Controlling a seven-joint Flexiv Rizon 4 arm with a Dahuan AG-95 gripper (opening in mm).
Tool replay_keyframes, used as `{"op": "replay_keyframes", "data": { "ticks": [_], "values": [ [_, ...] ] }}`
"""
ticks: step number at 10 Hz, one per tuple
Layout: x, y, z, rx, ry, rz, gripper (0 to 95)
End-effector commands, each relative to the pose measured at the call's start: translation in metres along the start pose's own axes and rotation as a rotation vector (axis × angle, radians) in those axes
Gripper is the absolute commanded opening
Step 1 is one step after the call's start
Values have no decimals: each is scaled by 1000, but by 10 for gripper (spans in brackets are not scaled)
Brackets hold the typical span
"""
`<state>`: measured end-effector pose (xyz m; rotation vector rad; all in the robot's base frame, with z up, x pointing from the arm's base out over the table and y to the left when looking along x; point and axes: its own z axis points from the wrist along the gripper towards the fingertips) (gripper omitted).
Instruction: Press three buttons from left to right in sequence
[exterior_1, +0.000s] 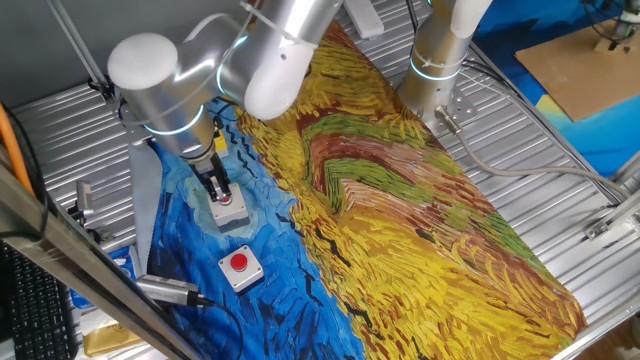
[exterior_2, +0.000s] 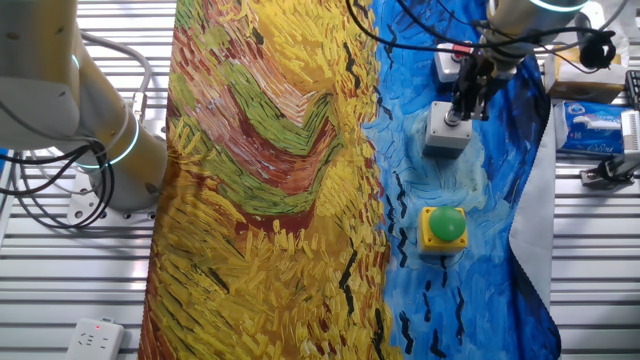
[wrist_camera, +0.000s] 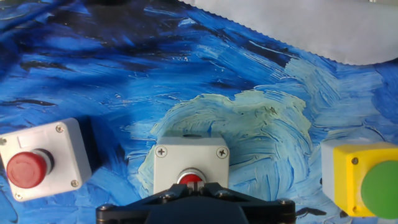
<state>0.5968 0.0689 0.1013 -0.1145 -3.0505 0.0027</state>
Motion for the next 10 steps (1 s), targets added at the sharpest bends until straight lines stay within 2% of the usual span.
{"op": "replay_keyframes", "data": {
  "ticks": [1,6,9,10],
  "values": [
    [-3,1,3,-2,3,-2,0],
    [-7,4,5,-3,16,-1,0],
    [-11,3,24,-3,19,-7,0],
    [-11,3,24,-3,19,-9,0]
  ]
}}
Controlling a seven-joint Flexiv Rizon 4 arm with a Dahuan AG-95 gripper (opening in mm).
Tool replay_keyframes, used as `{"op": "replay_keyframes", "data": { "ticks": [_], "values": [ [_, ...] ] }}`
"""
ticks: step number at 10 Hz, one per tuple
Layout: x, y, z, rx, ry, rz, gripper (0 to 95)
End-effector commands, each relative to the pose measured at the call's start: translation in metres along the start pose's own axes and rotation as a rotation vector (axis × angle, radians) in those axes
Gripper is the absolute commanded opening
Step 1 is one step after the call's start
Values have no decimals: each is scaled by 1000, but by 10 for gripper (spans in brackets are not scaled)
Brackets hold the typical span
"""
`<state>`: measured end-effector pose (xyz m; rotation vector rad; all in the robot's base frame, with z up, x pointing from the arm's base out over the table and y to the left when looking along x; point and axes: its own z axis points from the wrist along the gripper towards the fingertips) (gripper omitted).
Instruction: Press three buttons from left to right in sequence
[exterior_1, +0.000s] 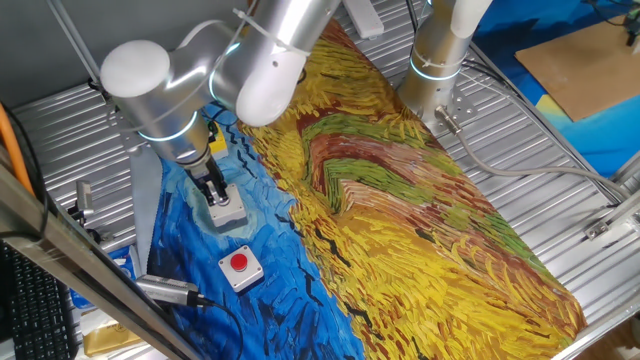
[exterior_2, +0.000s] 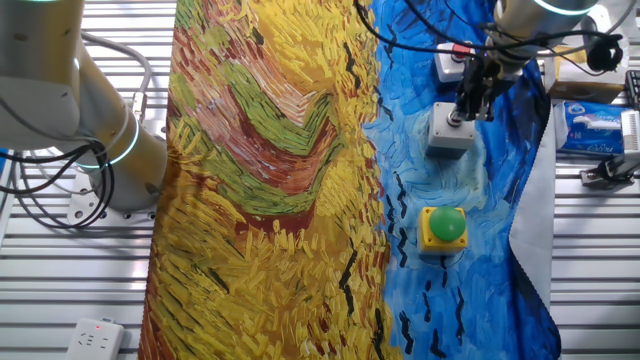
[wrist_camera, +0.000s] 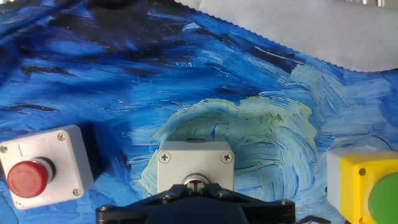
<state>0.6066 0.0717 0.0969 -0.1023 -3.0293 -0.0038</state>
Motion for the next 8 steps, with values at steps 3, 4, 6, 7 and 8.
{"op": "replay_keyframes", "data": {
  "ticks": [3,4,6,7,8],
  "values": [
    [9,1,-16,15,6,12,0],
    [12,1,-25,29,5,10,0],
    [14,1,-28,30,6,9,0],
    [15,1,-31,31,6,11,0],
    [16,2,-32,31,6,11,0]
  ]
}}
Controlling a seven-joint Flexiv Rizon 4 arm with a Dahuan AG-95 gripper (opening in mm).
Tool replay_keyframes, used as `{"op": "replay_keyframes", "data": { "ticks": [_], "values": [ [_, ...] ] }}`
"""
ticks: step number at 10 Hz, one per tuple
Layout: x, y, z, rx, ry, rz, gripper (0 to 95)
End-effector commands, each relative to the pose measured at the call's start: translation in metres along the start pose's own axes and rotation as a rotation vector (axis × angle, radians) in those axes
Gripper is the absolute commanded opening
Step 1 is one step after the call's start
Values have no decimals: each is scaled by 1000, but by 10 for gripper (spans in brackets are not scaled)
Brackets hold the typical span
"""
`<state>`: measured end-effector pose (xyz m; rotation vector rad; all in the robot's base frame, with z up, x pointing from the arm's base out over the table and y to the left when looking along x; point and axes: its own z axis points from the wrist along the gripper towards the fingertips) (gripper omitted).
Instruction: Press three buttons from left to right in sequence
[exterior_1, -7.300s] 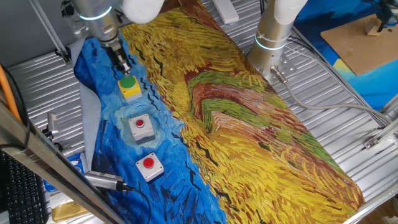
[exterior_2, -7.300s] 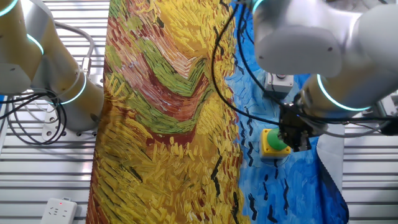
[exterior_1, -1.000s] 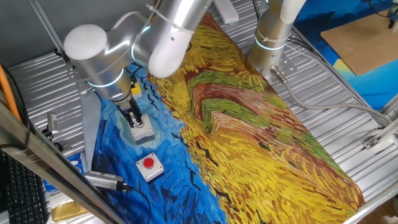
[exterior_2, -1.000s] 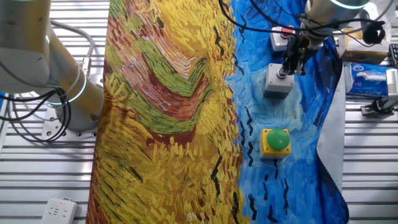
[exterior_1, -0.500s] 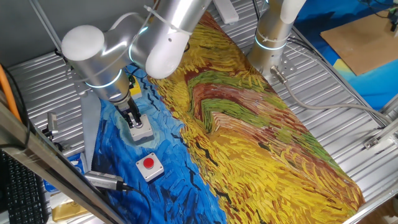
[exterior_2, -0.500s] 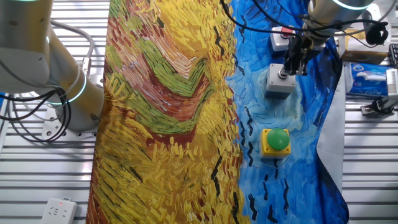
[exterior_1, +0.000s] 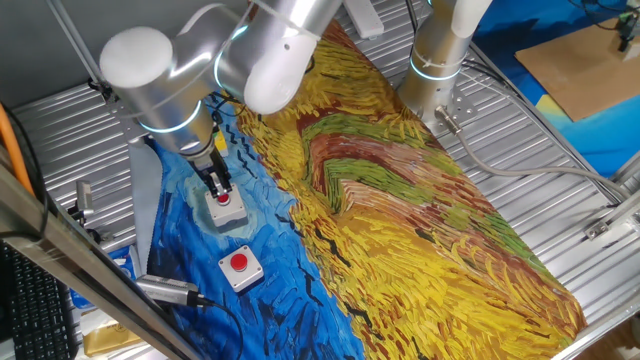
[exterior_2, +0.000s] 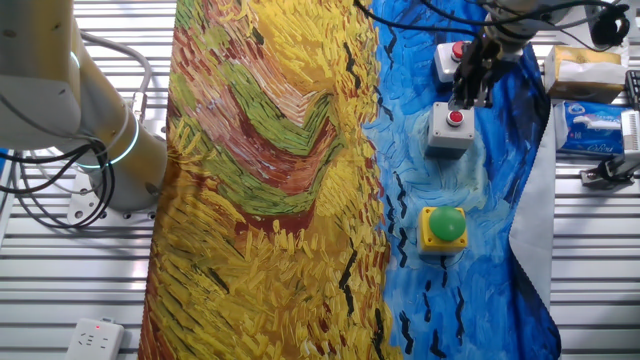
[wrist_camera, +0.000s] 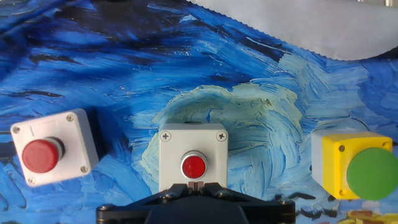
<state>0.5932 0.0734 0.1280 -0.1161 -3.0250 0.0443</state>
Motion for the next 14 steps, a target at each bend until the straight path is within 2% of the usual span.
{"op": "replay_keyframes", "data": {
  "ticks": [1,5,7,12,14],
  "values": [
    [-1,1,-3,1,3,2,0],
    [-1,1,-3,14,-4,7,0],
    [-1,1,-3,12,-2,-28,0],
    [-1,1,-3,3,3,-186,0],
    [-1,1,-3,1,-3,-236,0]
  ]
}}
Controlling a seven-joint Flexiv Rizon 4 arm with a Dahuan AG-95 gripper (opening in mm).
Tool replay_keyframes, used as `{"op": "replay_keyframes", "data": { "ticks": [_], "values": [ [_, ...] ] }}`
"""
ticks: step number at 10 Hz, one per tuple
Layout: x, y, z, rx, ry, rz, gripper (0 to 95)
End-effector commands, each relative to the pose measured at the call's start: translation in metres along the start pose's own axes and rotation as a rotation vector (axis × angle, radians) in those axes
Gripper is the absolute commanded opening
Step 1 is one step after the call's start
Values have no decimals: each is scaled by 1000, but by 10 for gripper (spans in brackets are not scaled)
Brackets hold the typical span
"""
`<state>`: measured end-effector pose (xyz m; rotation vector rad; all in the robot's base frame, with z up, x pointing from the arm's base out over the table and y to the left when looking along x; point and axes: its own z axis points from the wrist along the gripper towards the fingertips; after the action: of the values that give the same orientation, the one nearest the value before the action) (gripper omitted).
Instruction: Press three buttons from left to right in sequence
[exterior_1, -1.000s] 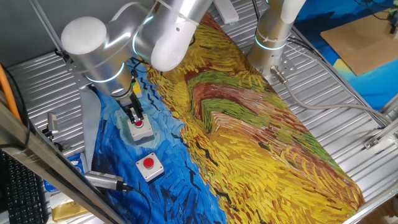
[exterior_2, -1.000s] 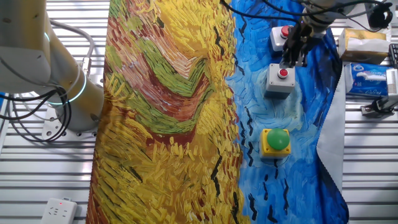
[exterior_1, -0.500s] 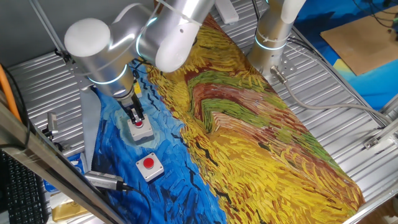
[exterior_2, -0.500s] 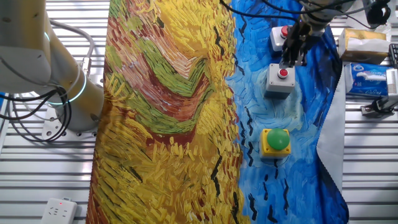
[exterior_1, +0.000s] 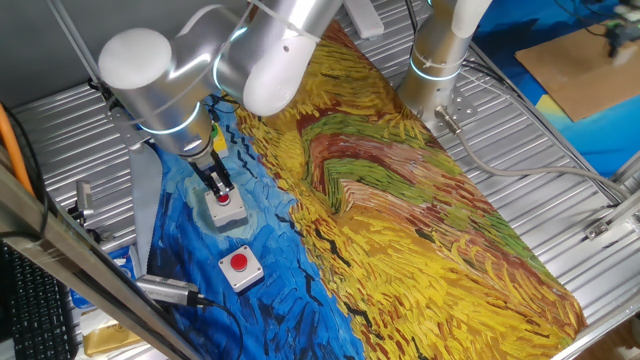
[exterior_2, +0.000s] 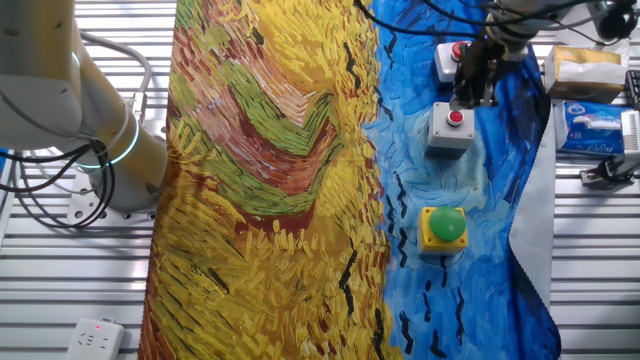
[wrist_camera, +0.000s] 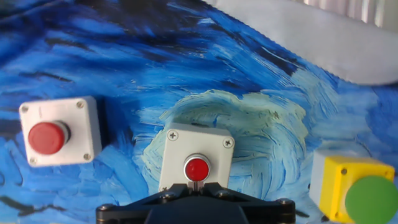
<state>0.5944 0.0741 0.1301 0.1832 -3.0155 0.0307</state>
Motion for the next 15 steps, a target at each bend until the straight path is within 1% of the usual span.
{"op": "replay_keyframes", "data": {
  "ticks": [1,2,3,4,5,6,8,10,12,13,15],
  "values": [
    [0,0,0,-2,-14,-45,0],
    [0,0,0,-4,-21,-49,0],
    [0,0,0,-15,-37,-23,0],
    [0,0,0,-67,-56,62,0],
    [0,0,0,-84,-15,164,0],
    [0,0,0,-77,-4,194,0],
    [0,0,0,-74,-1,181,0],
    [0,0,0,-73,10,145,0],
    [0,0,0,-75,23,152,0],
    [0,0,-1,-75,10,163,0],
    [-6,9,-4,-78,6,170,0]
  ]
}}
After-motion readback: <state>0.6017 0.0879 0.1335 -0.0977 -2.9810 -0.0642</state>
